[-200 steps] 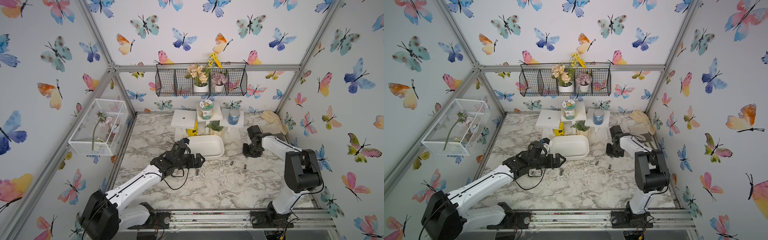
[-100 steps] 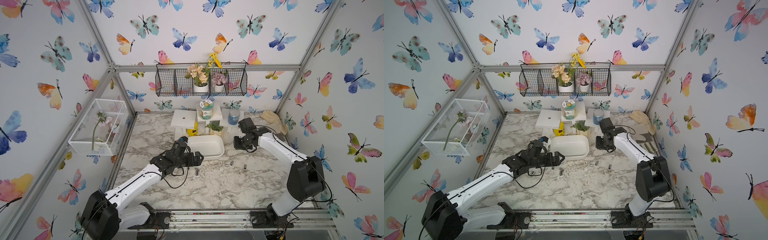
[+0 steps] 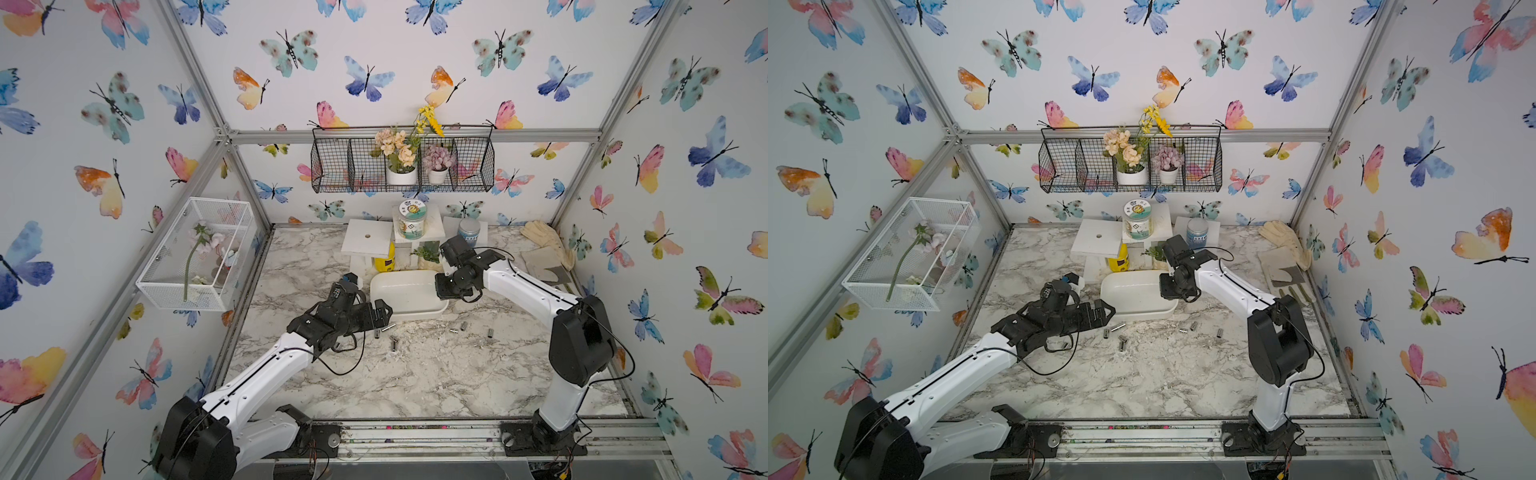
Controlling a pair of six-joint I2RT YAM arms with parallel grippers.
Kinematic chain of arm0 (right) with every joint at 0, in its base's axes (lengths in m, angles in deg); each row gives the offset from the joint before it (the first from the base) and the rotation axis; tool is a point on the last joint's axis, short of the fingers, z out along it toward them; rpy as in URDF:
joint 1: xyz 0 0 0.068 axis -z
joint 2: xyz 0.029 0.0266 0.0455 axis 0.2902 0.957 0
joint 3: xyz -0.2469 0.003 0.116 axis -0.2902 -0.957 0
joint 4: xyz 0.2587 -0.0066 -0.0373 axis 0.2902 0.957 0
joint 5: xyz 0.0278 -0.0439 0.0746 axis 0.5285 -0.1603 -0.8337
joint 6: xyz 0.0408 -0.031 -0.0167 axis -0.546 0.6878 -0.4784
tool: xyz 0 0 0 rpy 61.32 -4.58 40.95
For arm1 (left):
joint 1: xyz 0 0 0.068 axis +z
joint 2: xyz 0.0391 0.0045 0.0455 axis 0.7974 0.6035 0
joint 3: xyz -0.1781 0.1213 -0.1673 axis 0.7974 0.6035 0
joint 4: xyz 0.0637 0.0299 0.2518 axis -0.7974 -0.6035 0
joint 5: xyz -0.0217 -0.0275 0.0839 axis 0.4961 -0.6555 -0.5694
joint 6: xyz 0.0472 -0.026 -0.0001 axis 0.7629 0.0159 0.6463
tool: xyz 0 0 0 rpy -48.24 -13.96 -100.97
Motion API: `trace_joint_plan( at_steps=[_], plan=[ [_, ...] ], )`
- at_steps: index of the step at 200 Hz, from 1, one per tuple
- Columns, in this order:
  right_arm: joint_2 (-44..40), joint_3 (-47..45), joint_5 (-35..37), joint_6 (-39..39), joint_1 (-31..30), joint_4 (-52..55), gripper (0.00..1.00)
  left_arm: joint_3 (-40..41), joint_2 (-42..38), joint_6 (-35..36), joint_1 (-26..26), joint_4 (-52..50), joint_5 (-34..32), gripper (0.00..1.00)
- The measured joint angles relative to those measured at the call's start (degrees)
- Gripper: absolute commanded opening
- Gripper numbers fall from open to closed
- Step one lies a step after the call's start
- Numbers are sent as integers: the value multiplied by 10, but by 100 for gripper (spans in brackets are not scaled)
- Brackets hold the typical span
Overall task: Put the socket on the desktop into the storage box
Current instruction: Place the socket head in the storage box.
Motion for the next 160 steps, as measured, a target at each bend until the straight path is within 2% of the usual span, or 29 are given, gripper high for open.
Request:
trace_joint_plan(
  at_steps=[124,160],
  plan=[
    [105,40,4,-4,-11,-6,16,27,-35,-3,21,-3,5,99],
    [124,48,6,-6,-13,-9,19,30,-38,-4,23,-3,7,99]
  ],
)
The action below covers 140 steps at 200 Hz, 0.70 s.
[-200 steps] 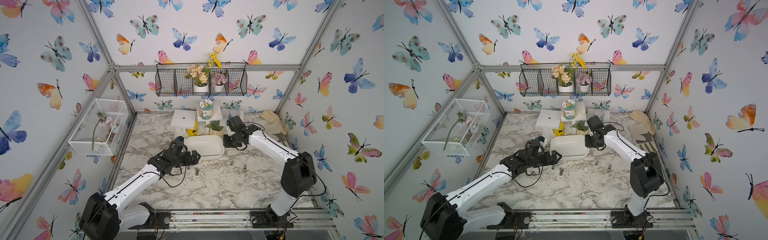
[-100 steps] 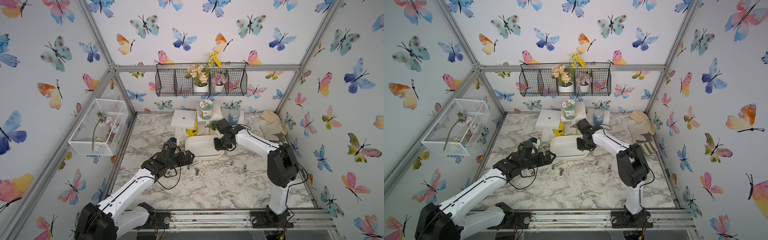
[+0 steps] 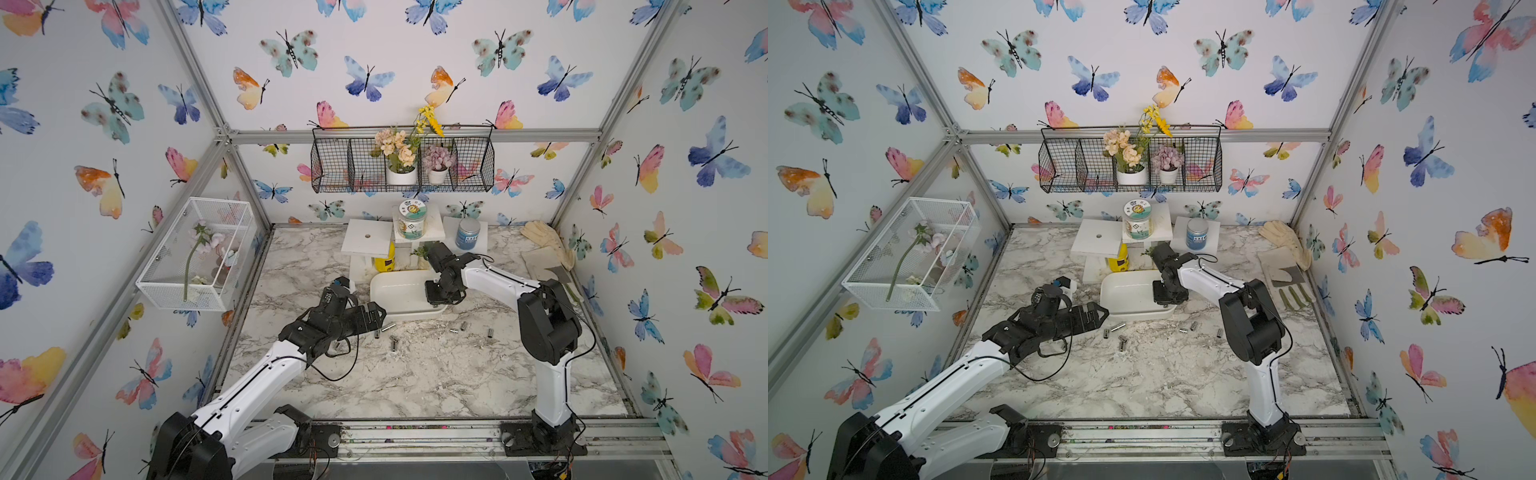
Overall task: Put the socket on the desktop into the storage box
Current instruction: Place the socket head in the storage box, then pick up the socket head from the center of the board.
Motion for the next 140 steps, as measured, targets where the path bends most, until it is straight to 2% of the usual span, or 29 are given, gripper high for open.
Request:
trace_joint_plan(
  at_steps=[55,140],
  plan=[
    [21,9,8,-6,0,-9,36,10,-7,-2,1,0,0,99],
    [20,10,12,-9,-1,-10,37,15,-14,-5,1,0,0,99]
  ],
)
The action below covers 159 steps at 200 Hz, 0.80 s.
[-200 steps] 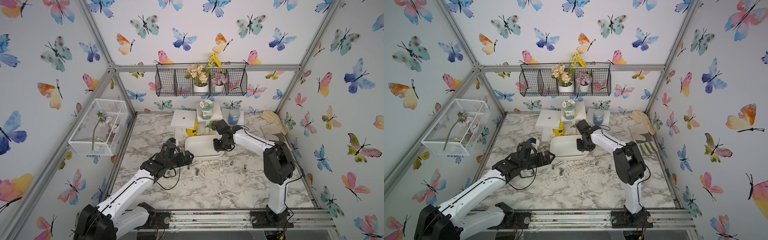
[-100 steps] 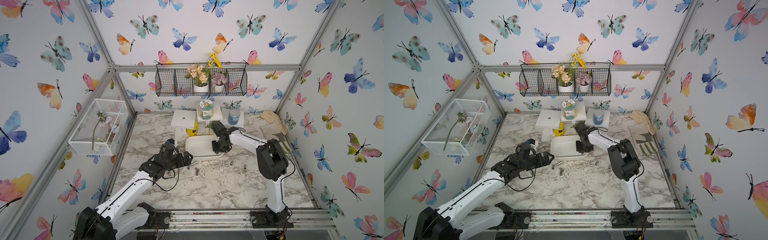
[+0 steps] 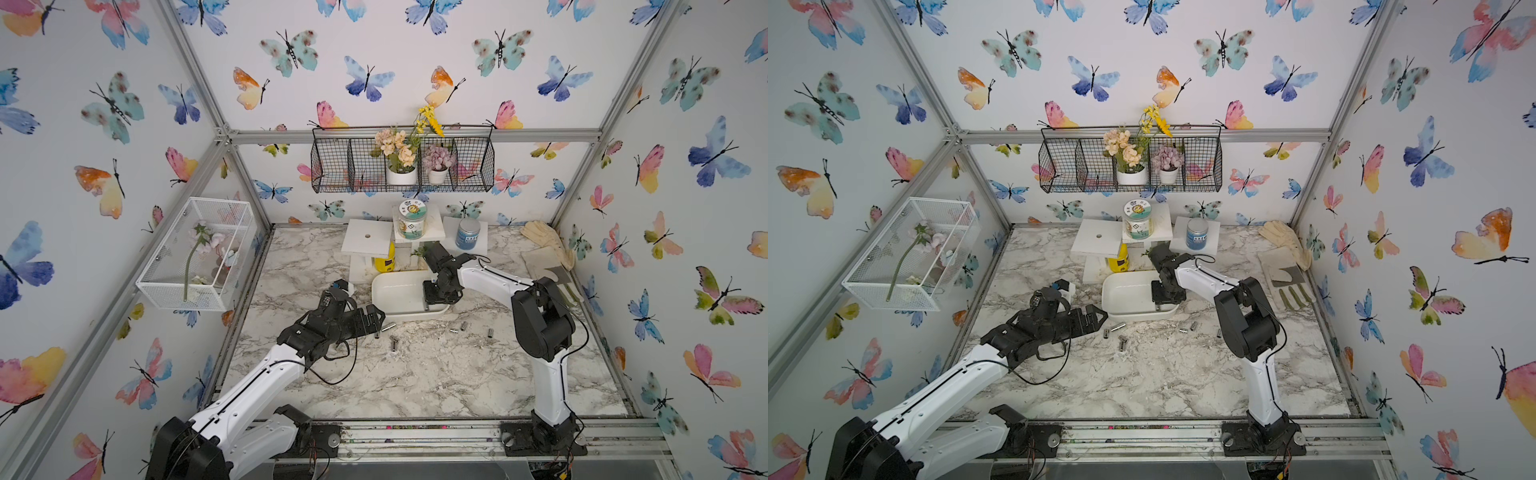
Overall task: Put the socket on the desktop into the storage box
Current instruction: Pick up the socket head from the center of the board.
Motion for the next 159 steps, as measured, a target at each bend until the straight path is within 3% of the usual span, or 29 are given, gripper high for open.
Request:
trace_joint_plan(
  at_steps=[37,87,159],
  plan=[
    [-22,-1,0,-1,-3,0,40,0,0,2,0,0,8,99],
    [-123,-29,12,-9,-7,-2,45,-9,29,11,-7,5,38,97],
    [-245,-141,71,-35,-7,19,52,-98,162,35,-112,36,46,97]
  ],
)
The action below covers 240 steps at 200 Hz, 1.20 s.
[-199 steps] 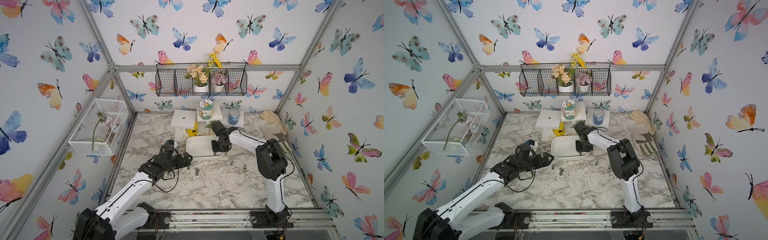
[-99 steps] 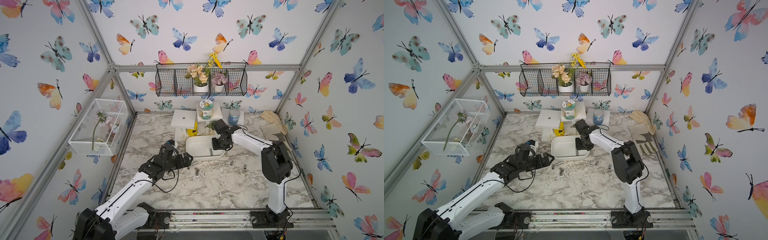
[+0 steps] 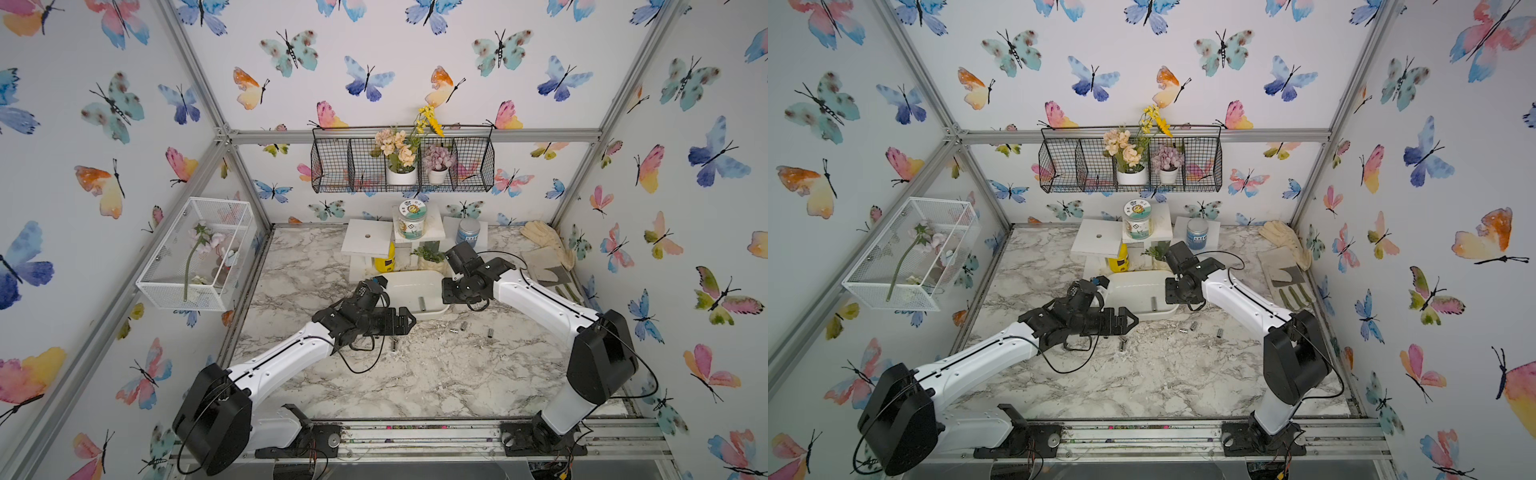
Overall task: Put the socket on the desktop into the storage box
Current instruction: Pick up the socket head from the center of the board.
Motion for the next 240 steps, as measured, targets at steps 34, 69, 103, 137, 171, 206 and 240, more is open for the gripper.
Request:
trace_joint_plan(
  at_steps=[34,69,103,137,171,206,240],
  plan=[
    [-40,-49,23,-13,4,12,53,-38,50,13,-33,4,1,97],
    [-67,-90,33,-25,17,20,55,-63,75,23,-56,8,3,97],
    [-87,-137,32,-30,50,22,55,-67,78,29,-63,9,3,97],
    [-97,-181,26,-30,88,15,55,-67,78,33,-65,8,3,97],
    [-98,-221,3,-29,125,-6,54,-67,78,36,-69,7,3,97],
    [-94,-240,-14,-24,141,-23,51,-67,78,40,-72,6,3,97],
    [-78,-244,-21,-20,150,-47,45,-67,78,46,-72,-1,3,97]
  ],
)
